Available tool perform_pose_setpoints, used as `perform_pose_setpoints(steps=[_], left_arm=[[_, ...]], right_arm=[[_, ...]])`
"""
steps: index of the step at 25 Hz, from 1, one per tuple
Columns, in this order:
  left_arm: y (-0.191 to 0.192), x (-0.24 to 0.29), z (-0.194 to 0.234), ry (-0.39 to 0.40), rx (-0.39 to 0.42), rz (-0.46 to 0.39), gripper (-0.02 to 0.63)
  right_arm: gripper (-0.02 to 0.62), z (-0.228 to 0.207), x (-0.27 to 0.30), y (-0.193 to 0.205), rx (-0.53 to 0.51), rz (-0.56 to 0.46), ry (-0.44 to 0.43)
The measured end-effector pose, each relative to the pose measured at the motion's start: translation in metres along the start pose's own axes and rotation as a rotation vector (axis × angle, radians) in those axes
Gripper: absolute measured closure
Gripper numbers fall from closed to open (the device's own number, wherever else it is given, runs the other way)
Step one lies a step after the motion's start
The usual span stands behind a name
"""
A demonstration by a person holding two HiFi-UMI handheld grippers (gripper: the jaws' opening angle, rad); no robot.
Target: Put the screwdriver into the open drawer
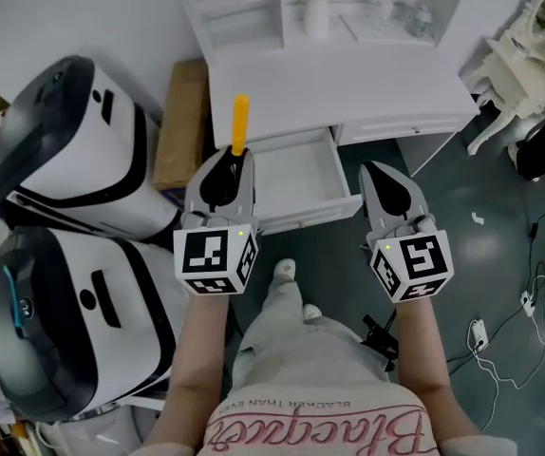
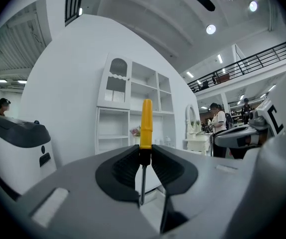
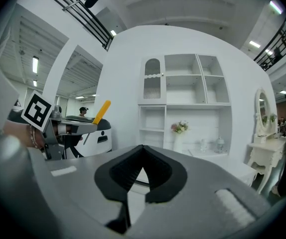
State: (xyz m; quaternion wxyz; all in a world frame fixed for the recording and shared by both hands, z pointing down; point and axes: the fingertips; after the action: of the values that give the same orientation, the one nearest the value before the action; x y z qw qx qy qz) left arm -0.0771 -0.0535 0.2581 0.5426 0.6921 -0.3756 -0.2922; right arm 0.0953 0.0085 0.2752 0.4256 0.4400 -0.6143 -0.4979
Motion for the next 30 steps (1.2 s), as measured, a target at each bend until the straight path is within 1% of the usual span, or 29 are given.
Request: perform_pose_setpoints(steps=[8, 18, 23, 30], left_arm=[[0.006, 0.059, 0.032, 0.033, -0.015, -0.005, 0.512], [0.025, 0.125, 0.070, 0.067, -0.048, 0.007, 0.512], [0.040, 0.150, 0.080, 0.096, -0.069, 0.028, 0.512], [0.063, 0.170, 0.076, 0.151, -0.082, 0.065, 0.512]], right_arm=[[0.595, -0.019, 0.056, -0.008, -0.003, 0.014, 0.038], [0.594, -0.036, 0.124, -0.011, -0.010, 0.049, 0.079], [0.594, -0.044, 0.146, -0.007, 0.005, 0.070, 0.114], [0.594, -0.053, 0.160, 0.012, 0.038, 0.107, 0.156]])
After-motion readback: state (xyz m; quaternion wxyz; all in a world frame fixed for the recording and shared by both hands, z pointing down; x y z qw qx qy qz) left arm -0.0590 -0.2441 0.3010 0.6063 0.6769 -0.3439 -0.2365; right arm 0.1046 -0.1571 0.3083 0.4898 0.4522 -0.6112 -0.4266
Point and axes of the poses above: the fingertips, and each gripper's own axes: x forward along the fingers, z to its left, y out of its underside, and after that the axes turned 12 degrees about x, right-handed
